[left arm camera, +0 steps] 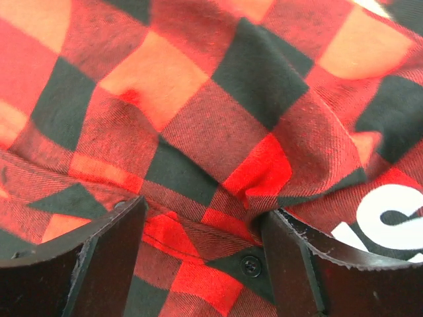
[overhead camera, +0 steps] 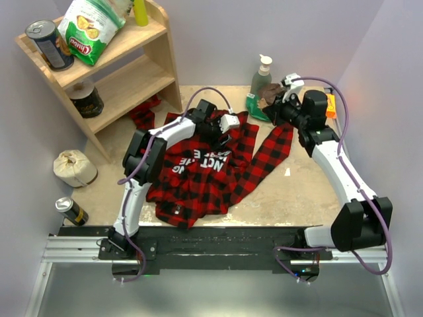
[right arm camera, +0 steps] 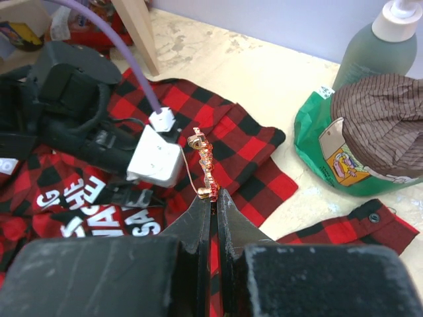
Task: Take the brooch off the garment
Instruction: Adjust the clothes at the center of the board, then adjust the brooch.
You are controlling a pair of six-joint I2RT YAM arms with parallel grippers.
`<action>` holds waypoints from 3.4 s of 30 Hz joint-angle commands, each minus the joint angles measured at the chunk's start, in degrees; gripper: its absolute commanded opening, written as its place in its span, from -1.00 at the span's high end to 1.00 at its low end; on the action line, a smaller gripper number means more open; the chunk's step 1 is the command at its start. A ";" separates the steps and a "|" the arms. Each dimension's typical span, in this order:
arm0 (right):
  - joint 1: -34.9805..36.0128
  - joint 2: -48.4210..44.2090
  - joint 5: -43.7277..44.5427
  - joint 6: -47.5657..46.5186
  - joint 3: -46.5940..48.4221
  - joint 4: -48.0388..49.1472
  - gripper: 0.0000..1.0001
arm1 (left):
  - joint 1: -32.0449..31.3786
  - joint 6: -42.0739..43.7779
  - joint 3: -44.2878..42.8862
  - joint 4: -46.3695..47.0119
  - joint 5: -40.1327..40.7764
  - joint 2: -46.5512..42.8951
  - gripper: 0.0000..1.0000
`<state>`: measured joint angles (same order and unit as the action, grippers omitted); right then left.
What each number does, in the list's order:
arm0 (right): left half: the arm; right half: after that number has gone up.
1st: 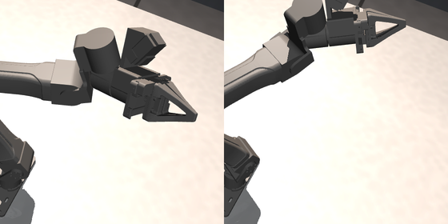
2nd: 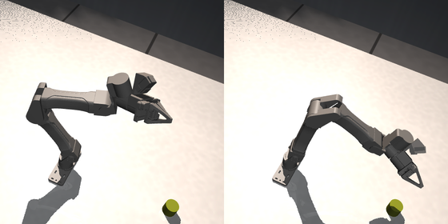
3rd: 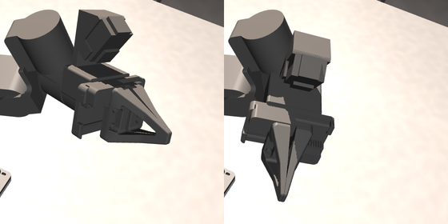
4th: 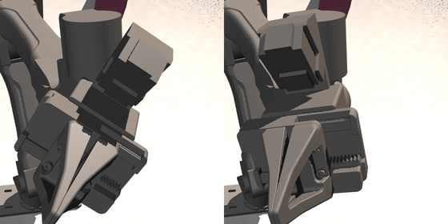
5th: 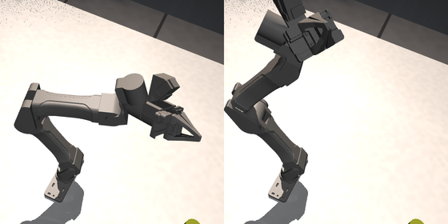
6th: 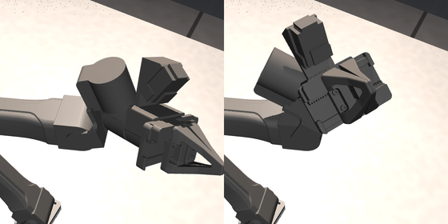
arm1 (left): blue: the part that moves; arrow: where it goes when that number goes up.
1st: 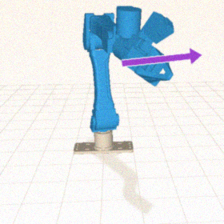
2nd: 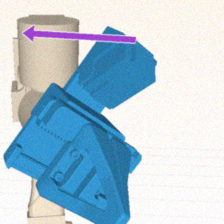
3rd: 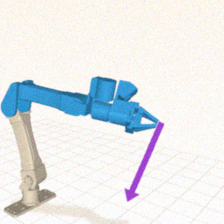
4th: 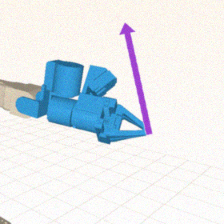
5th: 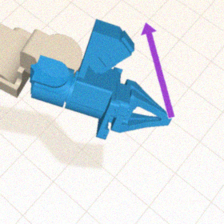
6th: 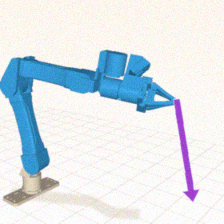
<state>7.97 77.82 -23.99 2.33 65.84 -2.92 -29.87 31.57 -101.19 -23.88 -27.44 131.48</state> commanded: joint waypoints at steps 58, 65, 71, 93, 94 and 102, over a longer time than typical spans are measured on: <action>5.12 0.84 -21.28 -13.48 -3.80 -14.74 1.00 | 2.27 -19.80 17.70 18.54 -34.78 -29.09 -0.67; 7.59 3.12 -18.90 -16.21 -2.04 -18.35 1.00 | 1.13 -14.90 8.74 7.55 -35.05 -24.44 -0.63; 8.29 3.56 -18.99 -16.92 -1.33 -19.49 1.00 | -0.72 -7.50 3.46 -5.55 -34.17 -20.22 -0.57; 9.35 4.71 -17.23 -17.36 -0.89 -20.11 1.00 | -3.71 -7.93 -0.59 -8.72 -30.22 -16.43 -0.43; 9.26 4.71 -17.15 -17.27 -0.98 -20.11 1.00 | -3.79 -8.02 -0.85 -8.82 -29.95 -16.34 -0.40; 9.35 4.53 -17.32 -17.36 -0.89 -20.11 1.00 | -3.97 -7.40 -1.03 -9.34 -27.58 -16.26 -0.24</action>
<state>16.99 82.61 -41.45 -14.22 62.46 -23.16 -33.56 23.44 -99.88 -32.47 -56.12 114.76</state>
